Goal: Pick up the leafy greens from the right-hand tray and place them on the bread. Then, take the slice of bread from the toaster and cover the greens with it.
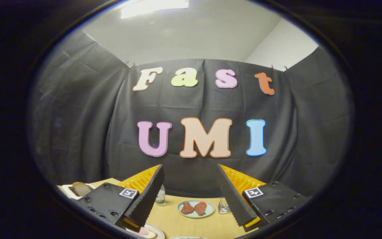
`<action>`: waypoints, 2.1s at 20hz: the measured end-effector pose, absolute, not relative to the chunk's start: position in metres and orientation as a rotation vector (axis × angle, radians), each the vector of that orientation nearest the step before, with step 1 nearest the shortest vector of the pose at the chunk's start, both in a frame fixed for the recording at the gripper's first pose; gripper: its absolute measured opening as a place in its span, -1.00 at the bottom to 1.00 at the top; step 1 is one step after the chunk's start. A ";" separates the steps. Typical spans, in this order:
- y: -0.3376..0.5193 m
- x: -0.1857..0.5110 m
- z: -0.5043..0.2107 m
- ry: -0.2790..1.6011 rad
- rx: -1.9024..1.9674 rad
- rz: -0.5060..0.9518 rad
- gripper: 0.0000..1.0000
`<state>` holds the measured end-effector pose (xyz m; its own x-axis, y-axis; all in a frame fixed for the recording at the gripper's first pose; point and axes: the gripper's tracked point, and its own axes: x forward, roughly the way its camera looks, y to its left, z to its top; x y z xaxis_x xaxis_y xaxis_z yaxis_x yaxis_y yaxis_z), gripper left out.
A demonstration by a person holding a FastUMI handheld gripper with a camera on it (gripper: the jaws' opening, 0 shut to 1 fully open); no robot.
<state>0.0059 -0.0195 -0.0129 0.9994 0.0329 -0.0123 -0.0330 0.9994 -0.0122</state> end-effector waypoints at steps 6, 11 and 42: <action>-0.025 0.006 -0.029 0.069 -0.018 0.110 1.00; -0.031 0.005 -0.050 0.134 -0.060 0.202 1.00; -0.036 -0.072 -0.324 0.871 -0.373 0.830 1.00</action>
